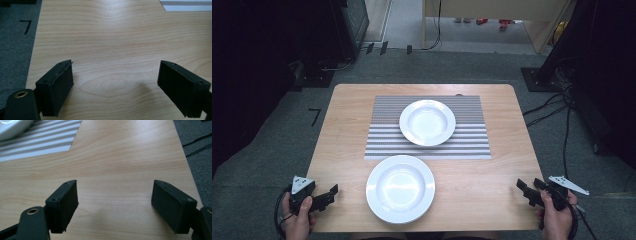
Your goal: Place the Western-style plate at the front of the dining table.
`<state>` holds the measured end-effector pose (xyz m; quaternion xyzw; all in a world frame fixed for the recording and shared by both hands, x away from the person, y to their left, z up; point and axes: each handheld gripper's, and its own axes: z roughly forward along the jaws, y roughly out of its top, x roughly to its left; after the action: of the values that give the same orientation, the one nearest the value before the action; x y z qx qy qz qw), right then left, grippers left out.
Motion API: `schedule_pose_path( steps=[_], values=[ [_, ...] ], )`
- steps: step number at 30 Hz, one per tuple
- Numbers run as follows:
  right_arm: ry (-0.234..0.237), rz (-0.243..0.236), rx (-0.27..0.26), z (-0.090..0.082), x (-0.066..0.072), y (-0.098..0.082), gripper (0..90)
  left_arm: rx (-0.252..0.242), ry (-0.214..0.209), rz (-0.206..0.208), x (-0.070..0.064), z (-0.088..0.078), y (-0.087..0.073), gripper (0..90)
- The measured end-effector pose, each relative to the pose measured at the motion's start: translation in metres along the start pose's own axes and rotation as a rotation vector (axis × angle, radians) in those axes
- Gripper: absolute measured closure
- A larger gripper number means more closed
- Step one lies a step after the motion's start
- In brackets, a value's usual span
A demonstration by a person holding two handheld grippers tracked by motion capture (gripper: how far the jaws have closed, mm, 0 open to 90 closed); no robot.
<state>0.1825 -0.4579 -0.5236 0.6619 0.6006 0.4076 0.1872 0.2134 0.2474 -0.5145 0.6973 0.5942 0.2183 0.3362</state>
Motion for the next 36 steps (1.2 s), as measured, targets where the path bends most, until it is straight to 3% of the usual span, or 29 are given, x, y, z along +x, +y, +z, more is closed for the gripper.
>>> schedule_pose_path(
  steps=[4, 10, 15, 16, 17, 18, 26, 36],
  values=[
    [-0.030, -0.042, 0.007, 0.000, 0.004, -0.002, 21.8, 0.006, 0.021, 0.038, -0.005, 0.001, -0.001, 12.9],
    [-0.108, -0.143, 0.029, 0.004, 0.016, -0.005, 21.0, 0.005, 0.050, 0.080, -0.011, 0.003, -0.004, 10.8],
    [-0.129, -0.166, 0.036, 0.005, 0.020, -0.006, 20.6, 0.008, 0.050, 0.088, -0.012, 0.005, -0.003, 9.5],
    [-0.160, -0.201, 0.050, 0.007, 0.024, -0.006, 19.6, 0.008, 0.047, 0.090, -0.011, 0.005, -0.003, 9.4],
    [-0.160, -0.201, 0.050, 0.007, 0.024, -0.006, 19.6, 0.008, 0.047, 0.090, -0.011, 0.005, -0.003, 9.4],
    [-0.167, -0.240, 0.066, 0.009, 0.029, -0.007, 16.4, 0.008, 0.047, 0.090, -0.011, 0.005, -0.003, 9.4],
    [-0.133, -0.273, 0.118, 0.014, 0.031, -0.006, 0.0, 0.008, 0.047, 0.088, -0.011, 0.005, -0.003, 9.3],
    [-0.133, -0.273, 0.118, 0.014, 0.031, -0.006, 0.0, 0.008, 0.050, 0.084, -0.012, 0.005, -0.002, 9.3]
  ],
)
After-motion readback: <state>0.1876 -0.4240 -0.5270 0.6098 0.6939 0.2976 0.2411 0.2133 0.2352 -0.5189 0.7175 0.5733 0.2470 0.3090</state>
